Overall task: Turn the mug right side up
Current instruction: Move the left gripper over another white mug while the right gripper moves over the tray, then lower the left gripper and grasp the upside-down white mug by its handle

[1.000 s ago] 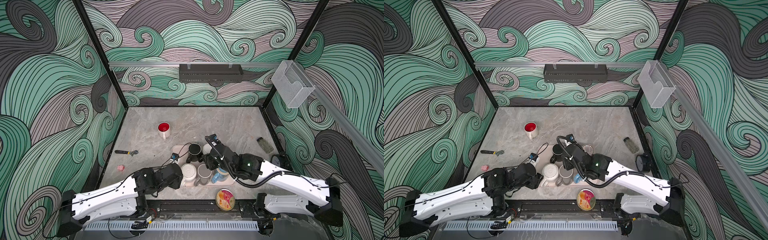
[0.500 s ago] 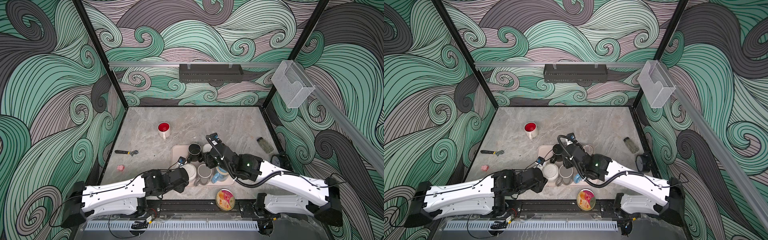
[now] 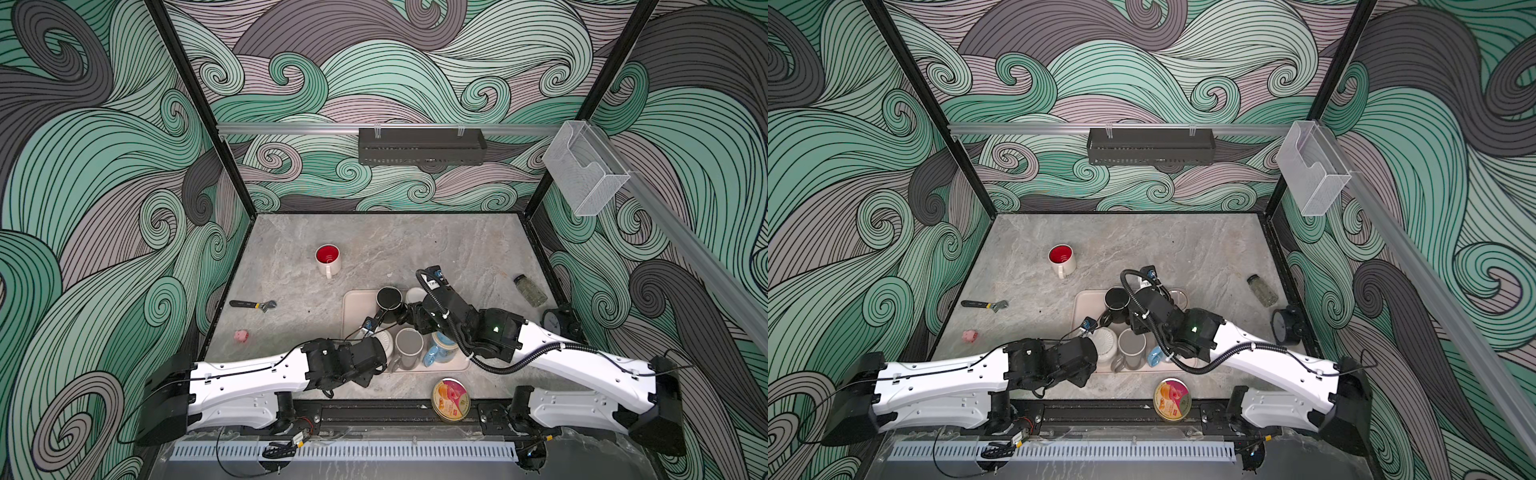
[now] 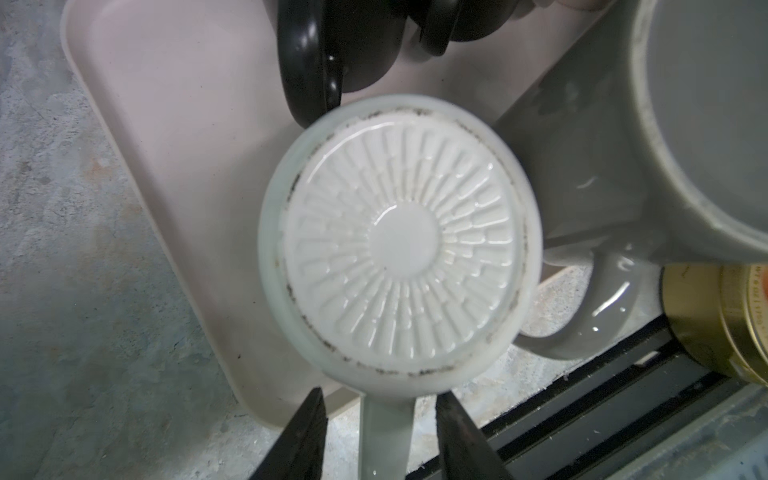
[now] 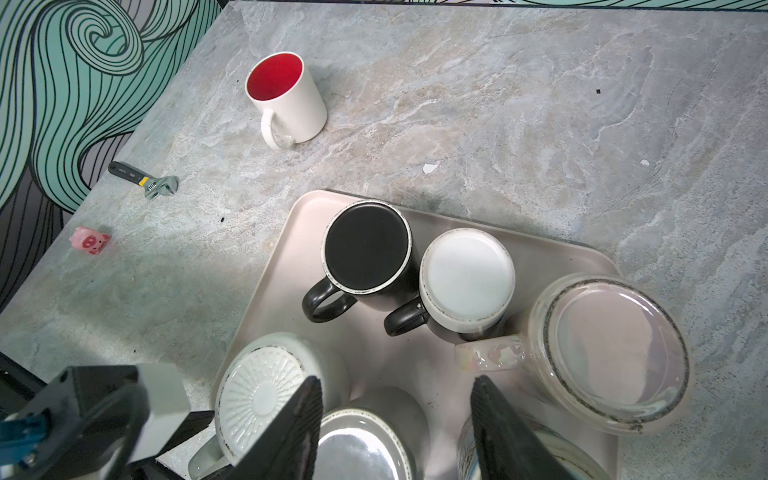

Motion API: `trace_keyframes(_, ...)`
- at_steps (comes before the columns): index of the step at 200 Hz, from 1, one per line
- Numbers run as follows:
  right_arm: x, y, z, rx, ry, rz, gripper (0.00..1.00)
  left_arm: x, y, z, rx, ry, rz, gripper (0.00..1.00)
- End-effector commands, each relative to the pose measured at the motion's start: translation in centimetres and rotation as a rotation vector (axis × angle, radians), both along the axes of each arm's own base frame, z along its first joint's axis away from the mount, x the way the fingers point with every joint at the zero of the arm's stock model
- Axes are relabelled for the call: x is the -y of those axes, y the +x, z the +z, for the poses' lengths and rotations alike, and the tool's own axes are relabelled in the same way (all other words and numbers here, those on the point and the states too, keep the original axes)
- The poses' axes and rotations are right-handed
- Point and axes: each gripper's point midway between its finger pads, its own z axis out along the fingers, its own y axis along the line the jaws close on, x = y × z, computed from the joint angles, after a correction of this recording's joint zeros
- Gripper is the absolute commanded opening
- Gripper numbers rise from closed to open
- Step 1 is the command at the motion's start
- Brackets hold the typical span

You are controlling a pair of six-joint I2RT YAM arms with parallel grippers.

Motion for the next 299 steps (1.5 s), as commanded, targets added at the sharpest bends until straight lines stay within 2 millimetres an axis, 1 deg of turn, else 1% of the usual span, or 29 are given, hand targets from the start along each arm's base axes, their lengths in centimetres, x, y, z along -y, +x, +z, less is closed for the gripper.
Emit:
trace_keyframes(1, 0.2, 0.3, 0.1, 0.005, 0.029, -0.026, 0.58, 0.0, 0.3, -0.3, 0.019, 0.008, 0.011, 0.45)
trace_keyframes(51, 0.3, 0.4, -0.3, -0.001, 0.026, -0.036, 0.57, -0.2, 0.6, -0.9, 0.027, 0.051, 0.022, 0.44)
trace_keyframes(133, 0.1, 0.5, -0.5, -0.005, 0.033, -0.038, 0.56, -0.8, 1.0, -1.2, 0.049, 0.079, 0.044, 0.41)
trace_keyframes(214, -0.2, 0.6, -1.2, -0.019, 0.025, -0.034, 0.55, -1.0, 1.2, -1.2, 0.062, 0.104, 0.031, 0.34)
trace_keyframes(271, -0.4, 0.7, -1.2, -0.018, 0.030, -0.032, 0.54, -1.0, 1.3, -1.3, 0.066, 0.114, 0.029, 0.30)
trace_keyframes(299, -0.4, 0.7, -1.3, -0.020, 0.029, -0.031, 0.54, -1.0, 1.3, -1.4, 0.064, 0.116, 0.031, 0.25)
